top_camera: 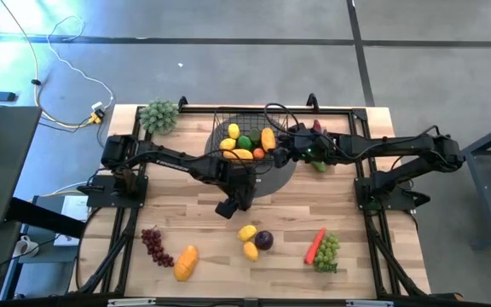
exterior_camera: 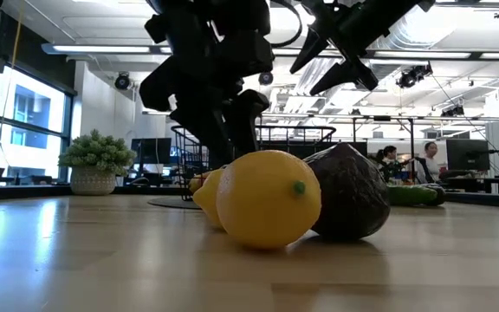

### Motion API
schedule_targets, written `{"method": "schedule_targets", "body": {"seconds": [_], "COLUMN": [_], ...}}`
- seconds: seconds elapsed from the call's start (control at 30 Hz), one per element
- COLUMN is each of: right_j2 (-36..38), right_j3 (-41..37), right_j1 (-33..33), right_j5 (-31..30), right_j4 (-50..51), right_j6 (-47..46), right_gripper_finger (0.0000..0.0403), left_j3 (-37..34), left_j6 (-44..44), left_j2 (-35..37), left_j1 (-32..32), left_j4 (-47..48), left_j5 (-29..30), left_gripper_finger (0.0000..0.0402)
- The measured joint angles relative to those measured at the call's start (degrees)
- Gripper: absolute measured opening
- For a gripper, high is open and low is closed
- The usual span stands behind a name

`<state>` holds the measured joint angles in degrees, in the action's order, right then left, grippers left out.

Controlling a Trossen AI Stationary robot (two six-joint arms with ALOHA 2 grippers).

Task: Build produce basket
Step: Put the purple avocado into the wire basket

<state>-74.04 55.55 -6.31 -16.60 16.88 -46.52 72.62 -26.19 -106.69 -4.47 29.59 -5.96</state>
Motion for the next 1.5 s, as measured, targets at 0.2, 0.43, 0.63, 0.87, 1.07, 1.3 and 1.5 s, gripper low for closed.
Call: {"method": "schedule_targets", "body": {"seconds": [0.2,0.43,0.63,0.87,1.07,1.3,1.5], "right_j2": [0.00,0.00,0.00,0.00,0.00,0.00,0.00], "right_j3": [0.00,0.00,0.00,0.00,0.00,0.00,0.00], "right_j1": [0.00,0.00,0.00,0.00,0.00,0.00,0.00], "right_j5": [0.00,-0.20,-0.37,-0.44,-0.48,-0.52,-0.52], "right_j4": [-0.11,-0.37,-0.37,-0.37,-0.37,-0.37,-0.31], "right_j6": [0.00,-0.17,-1.07,-1.07,-1.05,-1.05,-1.03], "right_gripper_finger": [0.0255,0.0255,0.0255,0.0255,0.0255,0.0255,0.0255], "left_j3": [0.04,0.22,0.20,0.13,-0.37,-2.28,-1.80], "left_j6": [-0.91,0.52,0.89,1.17,0.90,0.50,0.55], "left_j2": [-2.46,-3.62,-4.02,-4.15,-4.20,-4.08,-4.05], "left_j1": [0.10,0.15,0.09,0.07,0.04,-0.07,-0.07], "left_j4": [-0.19,-0.73,-0.93,-0.97,-1.67,-3.00,-2.68], "left_j5": [-0.88,0.13,0.27,1.50,1.97,0.07,-1.29], "left_gripper_finger": [0.0264,0.0264,0.0264,0.0263,0.0223,0.0163,0.0156]}}
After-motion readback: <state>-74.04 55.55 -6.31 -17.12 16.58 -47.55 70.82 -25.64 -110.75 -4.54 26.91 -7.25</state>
